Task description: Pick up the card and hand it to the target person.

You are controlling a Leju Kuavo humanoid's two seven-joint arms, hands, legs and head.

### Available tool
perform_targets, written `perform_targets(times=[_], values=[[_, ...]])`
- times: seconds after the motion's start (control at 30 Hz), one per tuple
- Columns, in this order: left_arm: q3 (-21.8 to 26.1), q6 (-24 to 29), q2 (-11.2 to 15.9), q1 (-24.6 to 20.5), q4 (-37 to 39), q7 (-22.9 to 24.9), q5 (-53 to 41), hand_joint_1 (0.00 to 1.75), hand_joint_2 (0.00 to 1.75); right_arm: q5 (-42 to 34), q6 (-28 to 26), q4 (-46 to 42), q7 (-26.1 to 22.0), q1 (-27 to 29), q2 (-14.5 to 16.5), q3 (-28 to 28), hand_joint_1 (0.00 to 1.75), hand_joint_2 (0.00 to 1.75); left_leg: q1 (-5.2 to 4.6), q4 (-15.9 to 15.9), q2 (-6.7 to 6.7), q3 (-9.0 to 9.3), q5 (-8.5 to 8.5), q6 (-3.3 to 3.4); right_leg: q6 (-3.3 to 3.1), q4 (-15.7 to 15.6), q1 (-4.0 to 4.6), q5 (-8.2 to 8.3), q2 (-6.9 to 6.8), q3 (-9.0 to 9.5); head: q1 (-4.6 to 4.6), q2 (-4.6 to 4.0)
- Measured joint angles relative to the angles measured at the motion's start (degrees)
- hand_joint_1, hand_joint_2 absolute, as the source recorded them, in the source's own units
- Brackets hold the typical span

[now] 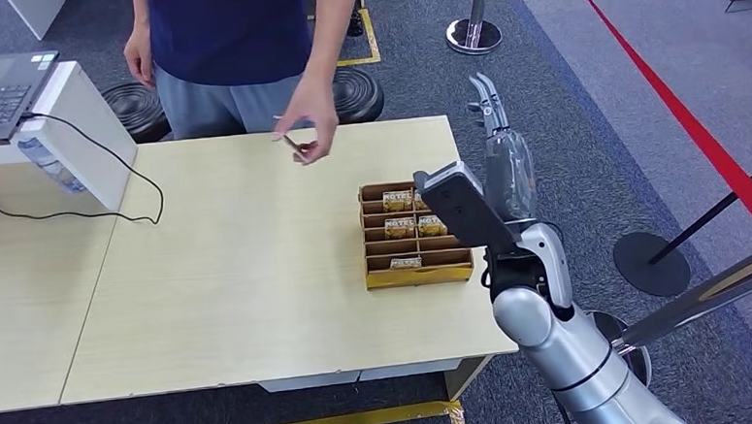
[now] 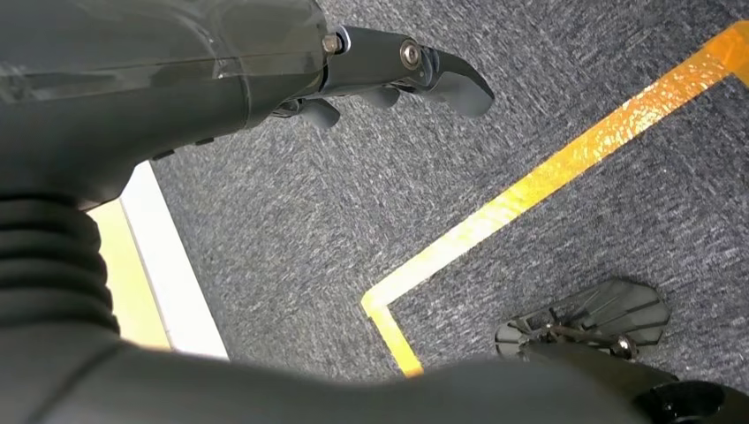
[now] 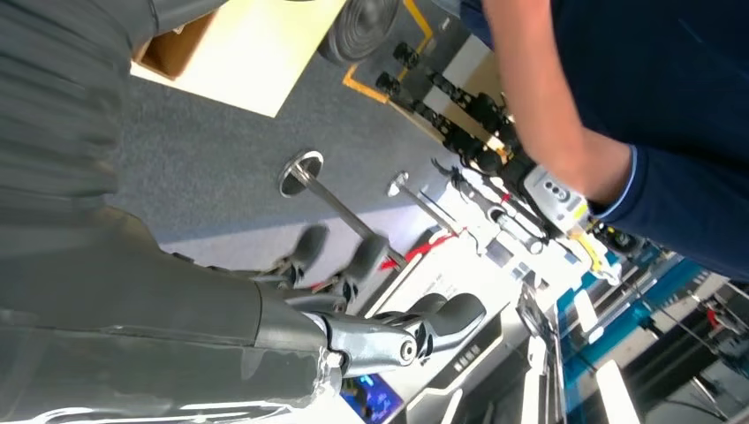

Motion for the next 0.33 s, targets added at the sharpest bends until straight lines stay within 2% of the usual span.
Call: perform_targets(times=[0.33], values=[[0.1, 0.6, 0.0, 0.0, 0.0, -0.8, 0.6, 0.0, 0.0, -19.0, 7.4, 0.4, -1.8, 3.7, -2.6, -2.6, 0.0, 1.75, -0.01, 0.0, -0.01, -0.01, -0.01, 0.01, 0.0, 0.0, 0.0, 0.0, -0.01, -0.01, 0.0, 0.0]])
